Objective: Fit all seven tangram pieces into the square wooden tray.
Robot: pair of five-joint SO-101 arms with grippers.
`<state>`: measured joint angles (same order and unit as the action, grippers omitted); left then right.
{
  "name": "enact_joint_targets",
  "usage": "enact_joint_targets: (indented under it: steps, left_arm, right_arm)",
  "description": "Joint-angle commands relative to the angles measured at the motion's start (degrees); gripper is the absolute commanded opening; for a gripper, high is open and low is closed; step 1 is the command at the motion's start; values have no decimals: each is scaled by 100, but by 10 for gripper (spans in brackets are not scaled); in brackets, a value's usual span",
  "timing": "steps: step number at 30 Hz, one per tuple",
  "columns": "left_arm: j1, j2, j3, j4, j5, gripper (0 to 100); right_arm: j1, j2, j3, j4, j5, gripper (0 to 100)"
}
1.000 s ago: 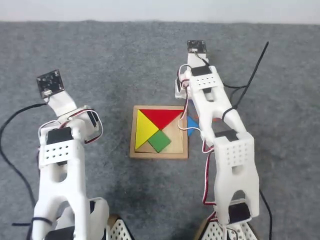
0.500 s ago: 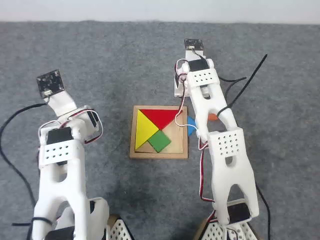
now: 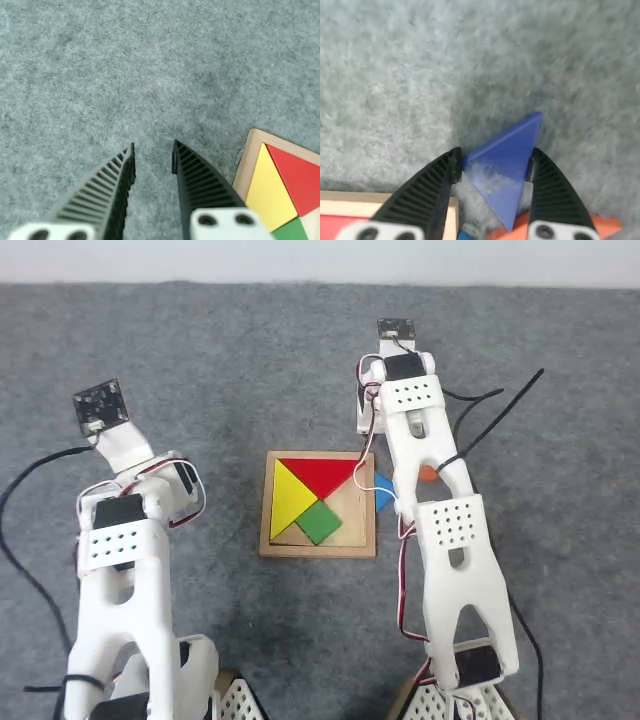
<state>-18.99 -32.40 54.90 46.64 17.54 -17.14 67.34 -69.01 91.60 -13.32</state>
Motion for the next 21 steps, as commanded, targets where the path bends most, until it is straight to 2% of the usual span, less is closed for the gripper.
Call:
enact_joint_targets:
  steps: [1,5,9,13,15,21]
  left_arm:
    - [26,-211,-66,-149,35,127]
    - [26,-211,-66,-149,35,127]
    - [26,-211,-66,-149,35,127]
    - [26,-211,-48,-202,35,127]
    - [9,-211,48,-360,35,126]
    - [18,-211,119,-492,35,126]
  right_arm:
    - [13,-13,-255,295,70,136]
    - [101,-22,-466,479,387,136]
    - [171,-22,-747,655,1327,131]
    - [145,-75,-1064,875,2338,70]
    - [101,-40,-1354,1077,2760,70]
    - [136,-84,-1582,1156,3270,68]
